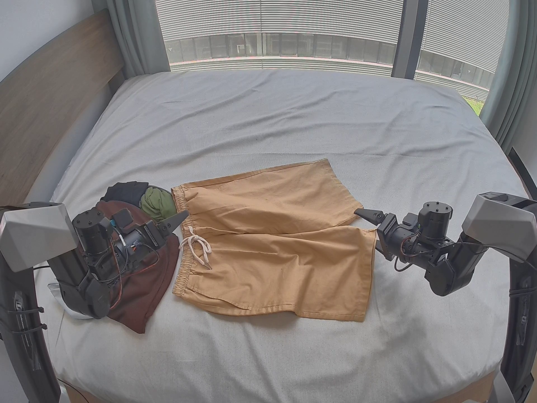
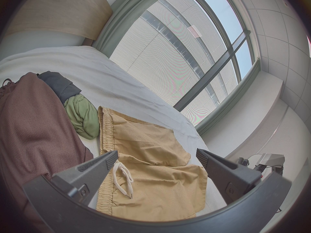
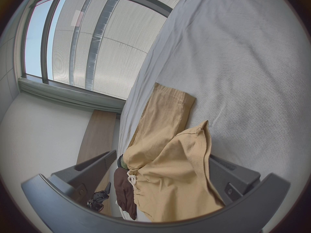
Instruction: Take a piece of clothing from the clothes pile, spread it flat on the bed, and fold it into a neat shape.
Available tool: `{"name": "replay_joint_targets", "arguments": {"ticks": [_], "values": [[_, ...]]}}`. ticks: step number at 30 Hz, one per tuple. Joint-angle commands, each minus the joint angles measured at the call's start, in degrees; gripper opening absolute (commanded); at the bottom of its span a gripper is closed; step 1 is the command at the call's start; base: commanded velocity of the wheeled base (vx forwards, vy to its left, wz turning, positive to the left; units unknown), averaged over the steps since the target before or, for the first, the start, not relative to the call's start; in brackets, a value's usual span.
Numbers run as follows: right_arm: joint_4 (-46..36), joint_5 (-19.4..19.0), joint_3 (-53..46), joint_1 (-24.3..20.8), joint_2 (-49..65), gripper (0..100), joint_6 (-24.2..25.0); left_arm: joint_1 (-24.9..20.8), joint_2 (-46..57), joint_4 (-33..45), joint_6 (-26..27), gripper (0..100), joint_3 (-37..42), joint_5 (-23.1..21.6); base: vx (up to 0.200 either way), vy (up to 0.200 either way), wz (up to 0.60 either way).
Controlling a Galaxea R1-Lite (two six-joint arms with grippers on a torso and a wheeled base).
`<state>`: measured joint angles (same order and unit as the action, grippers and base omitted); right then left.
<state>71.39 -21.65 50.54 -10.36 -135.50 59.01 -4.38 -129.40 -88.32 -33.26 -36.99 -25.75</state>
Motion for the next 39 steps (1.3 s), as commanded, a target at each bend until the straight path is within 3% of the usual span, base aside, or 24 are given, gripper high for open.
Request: {"name": "replay_joint_targets", "arguments": {"ticks": [1,26,27,33,34,39], "values": [[0.07,0.03,1.4,1.31,-2.75,100,-0.22,-0.28,-0.41,-0.01,0.12,100,-0.02,0.08,0.0,0.0,0.0],[-0.46,0.03,8.43,3.42,-9.78,100,-1.36,-0.55,-0.41,-0.01,-0.14,100,-0.02,-0.09,0.0,0.0,0.0],[-0.46,0.03,8.52,3.42,-10.05,0,-1.45,-0.63,-0.5,-0.01,-0.14,100,0.07,-0.09,0.0,0.0,0.0],[-0.46,0.12,9.31,3.86,-11.28,0,-2.85,-0.55,-0.67,-0.01,-0.14,100,-0.02,-0.09,0.0,0.0,0.0],[-0.02,0.12,10.19,6.06,-10.66,0,-4.61,-0.46,-1.55,-0.01,0.21,100,-0.02,-0.01,0.0,0.0,0.0],[-0.11,0.29,10.98,7.2,-10.58,0,-5.23,-0.19,-2.17,-0.01,0.21,100,-0.19,0.17,0.0,0.0,0.0]]}}
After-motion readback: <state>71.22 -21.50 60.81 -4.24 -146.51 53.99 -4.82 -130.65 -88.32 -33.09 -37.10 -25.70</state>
